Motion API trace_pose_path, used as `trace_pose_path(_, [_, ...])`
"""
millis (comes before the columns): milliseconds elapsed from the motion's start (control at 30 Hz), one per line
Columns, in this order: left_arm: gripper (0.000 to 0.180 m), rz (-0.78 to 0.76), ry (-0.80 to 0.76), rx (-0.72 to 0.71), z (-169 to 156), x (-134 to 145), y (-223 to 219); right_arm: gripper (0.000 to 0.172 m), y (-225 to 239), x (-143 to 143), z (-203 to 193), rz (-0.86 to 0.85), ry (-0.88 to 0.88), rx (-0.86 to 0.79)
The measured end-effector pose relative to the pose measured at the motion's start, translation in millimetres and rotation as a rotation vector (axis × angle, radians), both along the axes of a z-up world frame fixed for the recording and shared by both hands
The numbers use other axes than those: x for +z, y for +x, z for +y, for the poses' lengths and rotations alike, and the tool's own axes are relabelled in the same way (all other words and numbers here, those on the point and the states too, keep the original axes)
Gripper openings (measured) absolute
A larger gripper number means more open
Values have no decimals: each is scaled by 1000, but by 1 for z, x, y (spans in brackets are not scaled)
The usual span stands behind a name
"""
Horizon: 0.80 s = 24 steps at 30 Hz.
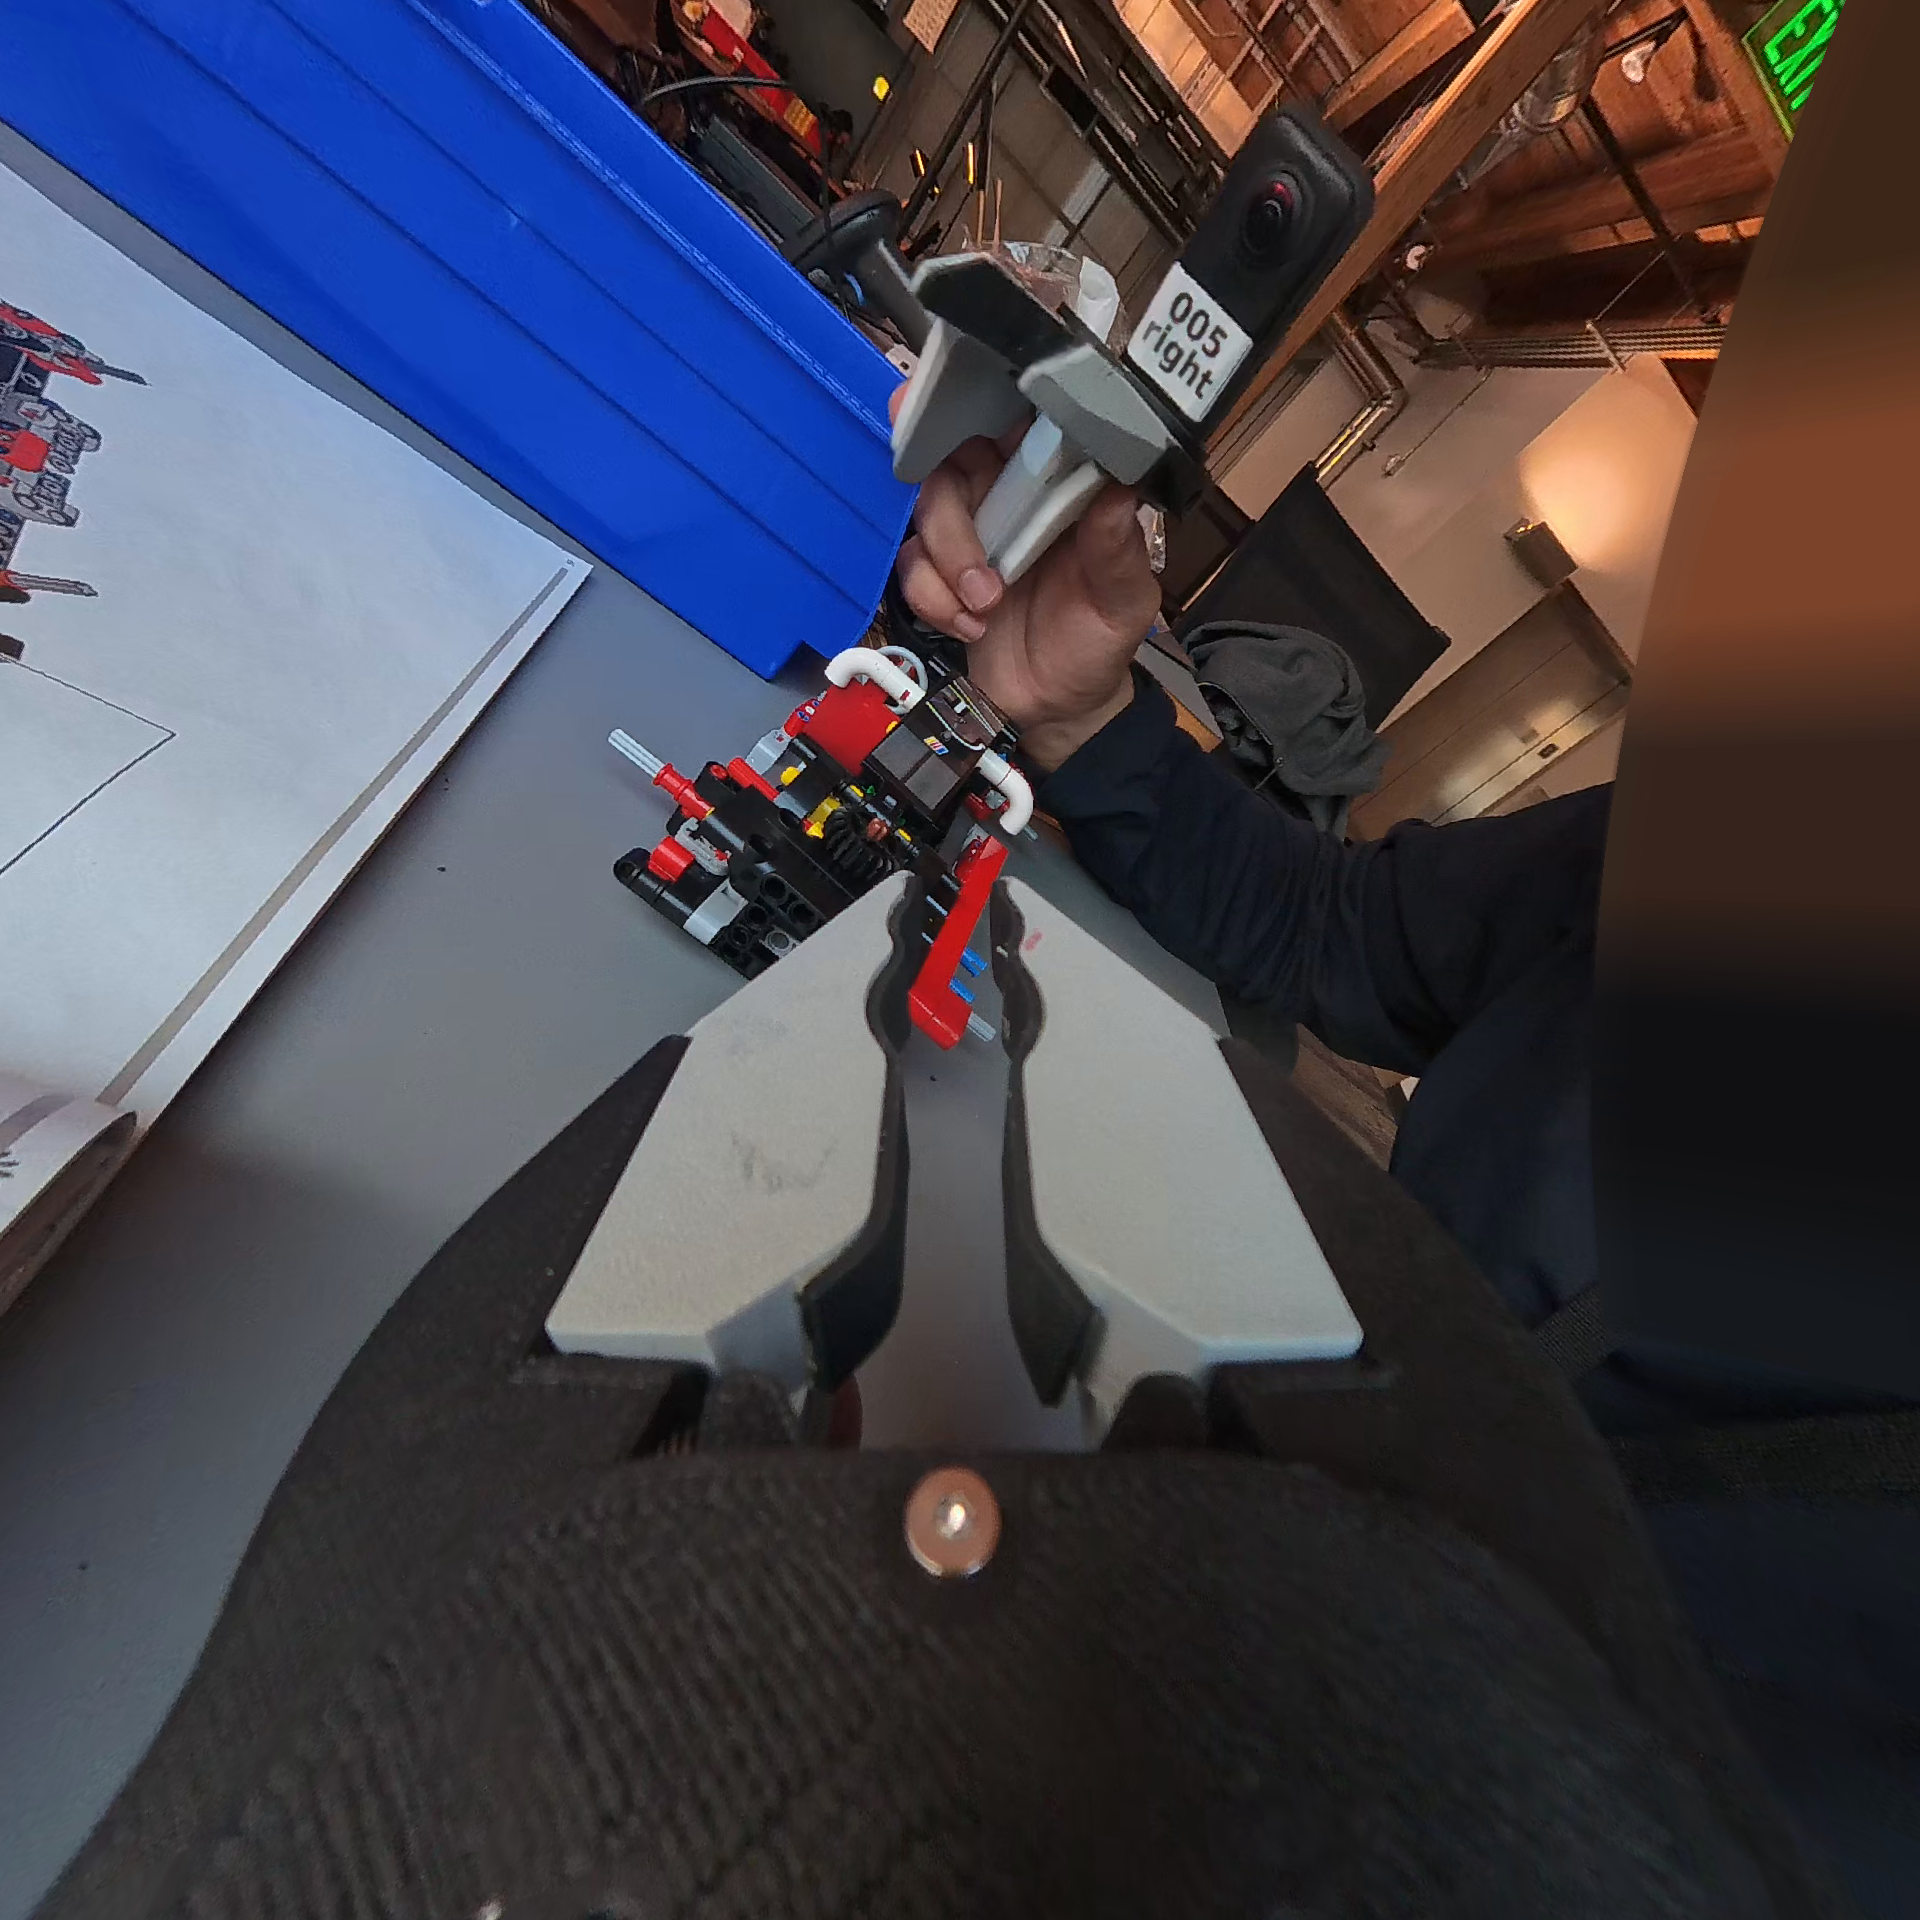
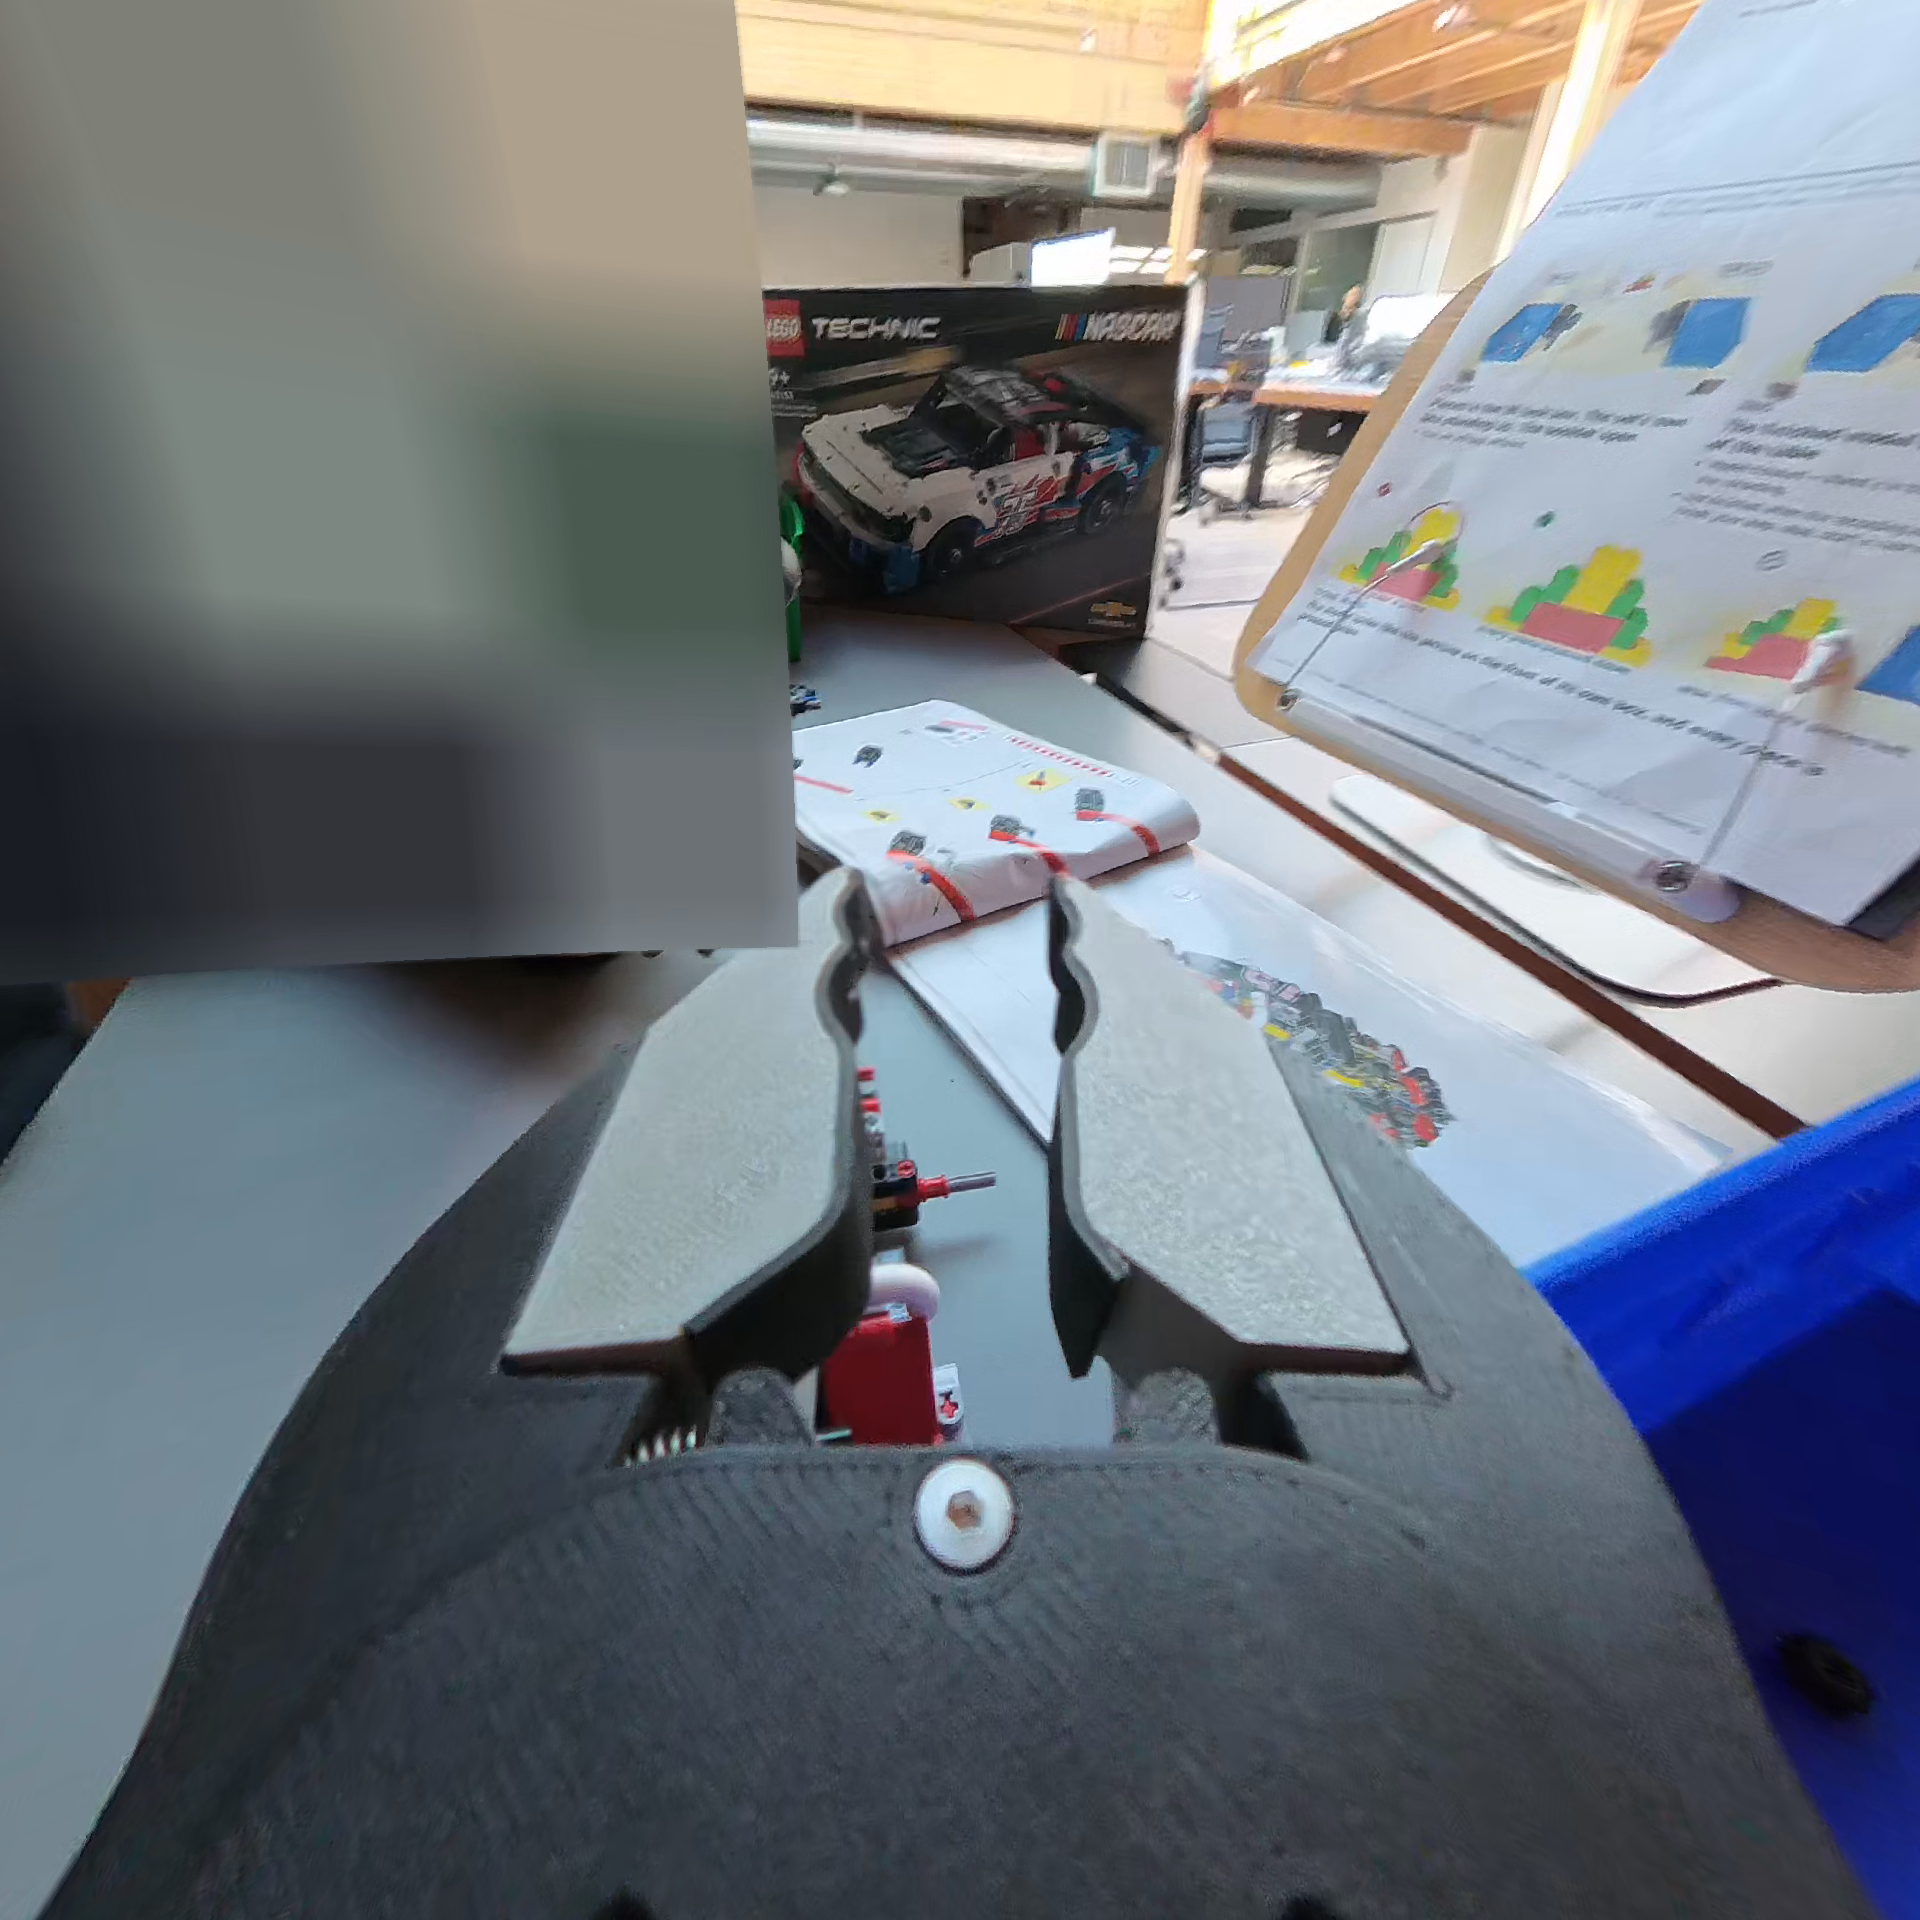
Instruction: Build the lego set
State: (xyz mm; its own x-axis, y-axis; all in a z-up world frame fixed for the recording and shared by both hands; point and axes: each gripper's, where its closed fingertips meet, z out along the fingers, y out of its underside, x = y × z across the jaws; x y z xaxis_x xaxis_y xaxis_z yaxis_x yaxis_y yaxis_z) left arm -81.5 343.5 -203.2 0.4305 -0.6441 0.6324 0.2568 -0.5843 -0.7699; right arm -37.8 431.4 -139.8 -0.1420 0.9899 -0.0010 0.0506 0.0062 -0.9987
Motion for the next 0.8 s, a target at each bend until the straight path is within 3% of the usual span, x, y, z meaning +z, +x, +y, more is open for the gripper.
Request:
trace_pose_path(133, [10, 5, 0, -3, 0, -1, 1, 59, -1, -19, -23, -161, -13, 149])
trace_pose_path(400, [10, 23, 1, -5, 0, -2, 2, 64, 1, -62, -65, -458, 259, 234])
trace_pose_path(667, [10, 41, -4, -9, 0, -4, 4, 80, 3, -101, -61, -681, 430, 168])
trace_pose_path(800, [10, 43, -8, -11, 0, -5, 5, 71, 7, -110, -57, -748, 514, 138])
